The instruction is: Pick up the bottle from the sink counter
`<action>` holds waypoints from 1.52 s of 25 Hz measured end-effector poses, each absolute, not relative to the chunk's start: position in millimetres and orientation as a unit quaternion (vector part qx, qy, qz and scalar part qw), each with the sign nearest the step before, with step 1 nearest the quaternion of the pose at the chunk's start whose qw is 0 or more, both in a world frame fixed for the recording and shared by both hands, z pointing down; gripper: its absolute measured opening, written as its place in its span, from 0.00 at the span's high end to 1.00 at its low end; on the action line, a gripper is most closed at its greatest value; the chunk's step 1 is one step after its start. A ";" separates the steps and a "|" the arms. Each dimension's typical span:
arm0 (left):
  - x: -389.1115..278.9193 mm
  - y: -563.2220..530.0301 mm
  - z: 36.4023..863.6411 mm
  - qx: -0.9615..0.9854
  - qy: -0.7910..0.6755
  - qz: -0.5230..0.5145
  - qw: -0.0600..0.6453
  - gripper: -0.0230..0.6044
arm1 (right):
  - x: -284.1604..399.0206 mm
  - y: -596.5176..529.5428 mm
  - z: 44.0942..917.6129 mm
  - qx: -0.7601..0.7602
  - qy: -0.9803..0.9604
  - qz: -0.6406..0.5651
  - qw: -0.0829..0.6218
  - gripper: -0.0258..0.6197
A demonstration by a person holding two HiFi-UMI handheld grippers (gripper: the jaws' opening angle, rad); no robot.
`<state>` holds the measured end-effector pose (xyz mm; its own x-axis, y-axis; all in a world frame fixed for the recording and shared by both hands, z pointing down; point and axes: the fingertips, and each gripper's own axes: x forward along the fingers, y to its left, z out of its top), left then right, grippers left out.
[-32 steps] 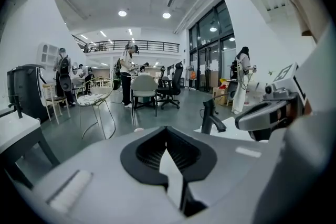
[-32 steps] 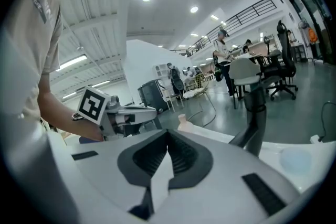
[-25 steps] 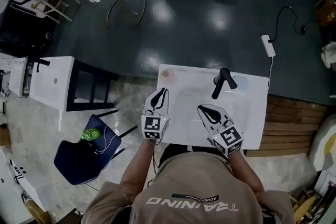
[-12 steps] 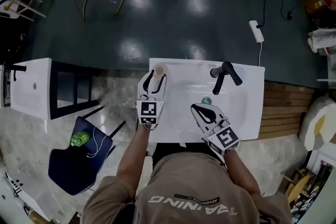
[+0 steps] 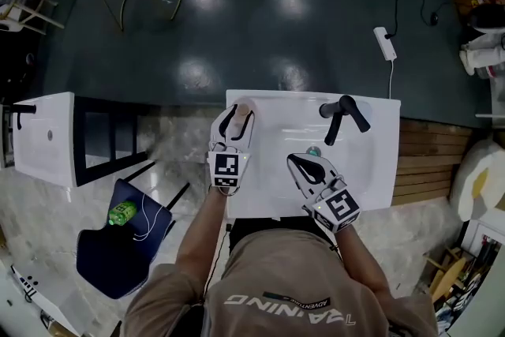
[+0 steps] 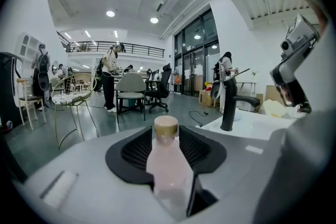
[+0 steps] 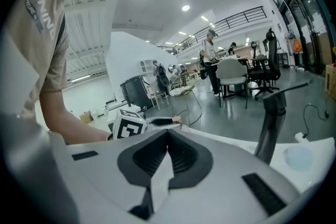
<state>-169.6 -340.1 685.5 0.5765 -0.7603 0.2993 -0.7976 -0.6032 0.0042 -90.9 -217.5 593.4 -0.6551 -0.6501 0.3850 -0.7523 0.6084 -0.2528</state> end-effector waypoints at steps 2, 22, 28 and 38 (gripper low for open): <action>-169.4 -341.0 685.3 0.886 -0.439 0.132 0.064 0.72 | -90.4 -218.9 594.7 0.396 -0.886 0.203 0.131 0.95; -165.2 -340.9 674.4 0.891 -0.443 0.092 0.013 0.76 | -81.8 -210.7 625.7 0.378 -0.878 0.241 0.170 0.95; -161.2 -341.7 667.9 0.897 -0.432 0.092 0.023 0.76 | -73.4 -211.4 629.0 0.372 -0.880 0.242 0.171 0.95; -137.3 -326.8 599.5 0.905 -0.419 0.063 0.020 0.76 | -45.2 -223.3 606.3 0.381 -0.888 0.215 0.139 0.95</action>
